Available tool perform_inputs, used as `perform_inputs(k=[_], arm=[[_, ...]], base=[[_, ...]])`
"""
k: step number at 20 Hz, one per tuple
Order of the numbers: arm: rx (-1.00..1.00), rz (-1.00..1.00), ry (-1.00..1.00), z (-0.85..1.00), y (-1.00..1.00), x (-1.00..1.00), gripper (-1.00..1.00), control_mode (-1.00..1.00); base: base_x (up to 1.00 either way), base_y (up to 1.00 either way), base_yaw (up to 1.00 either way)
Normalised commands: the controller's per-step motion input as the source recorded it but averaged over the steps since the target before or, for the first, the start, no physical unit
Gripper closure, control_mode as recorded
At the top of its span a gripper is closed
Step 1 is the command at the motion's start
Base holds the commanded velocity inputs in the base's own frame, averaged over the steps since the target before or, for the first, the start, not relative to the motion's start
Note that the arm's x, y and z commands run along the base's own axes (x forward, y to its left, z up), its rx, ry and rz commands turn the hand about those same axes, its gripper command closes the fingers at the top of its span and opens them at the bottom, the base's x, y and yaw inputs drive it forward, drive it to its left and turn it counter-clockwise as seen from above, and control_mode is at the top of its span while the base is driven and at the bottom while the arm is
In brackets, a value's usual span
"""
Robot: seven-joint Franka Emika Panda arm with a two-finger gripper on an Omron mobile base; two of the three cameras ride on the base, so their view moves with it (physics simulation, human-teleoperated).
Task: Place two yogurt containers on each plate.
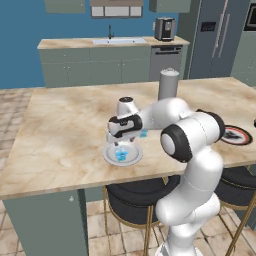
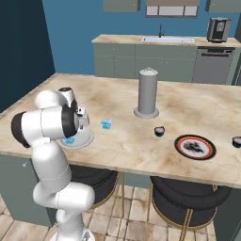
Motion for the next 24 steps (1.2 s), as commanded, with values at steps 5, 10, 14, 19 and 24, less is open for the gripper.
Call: perform_inputs(k=[5,10,14,19,24], arm=[[0.10,0.03,-0.11,0.46,-0.79,0.53,-1.00,-1.00],[0.03,0.00,-0.02,0.15,-0.68,0.70,-1.00,-1.00],[0.00,-0.02,0.00,0.00,-0.43,0.77,-1.00,-1.00],[-0.01,-0.11,0.11,-0.18,-0.10,0.33,-1.00,-1.00],[0.00,-0.20,0.08,-0.29,0.00,0.08,-1.00,-1.00]], base=[[0.00,0.00,0.00],[0.00,0.00,0.00],[0.00,0.00,0.00],[0.00,0.00,0.00],[0.00,0.00,0.00]])
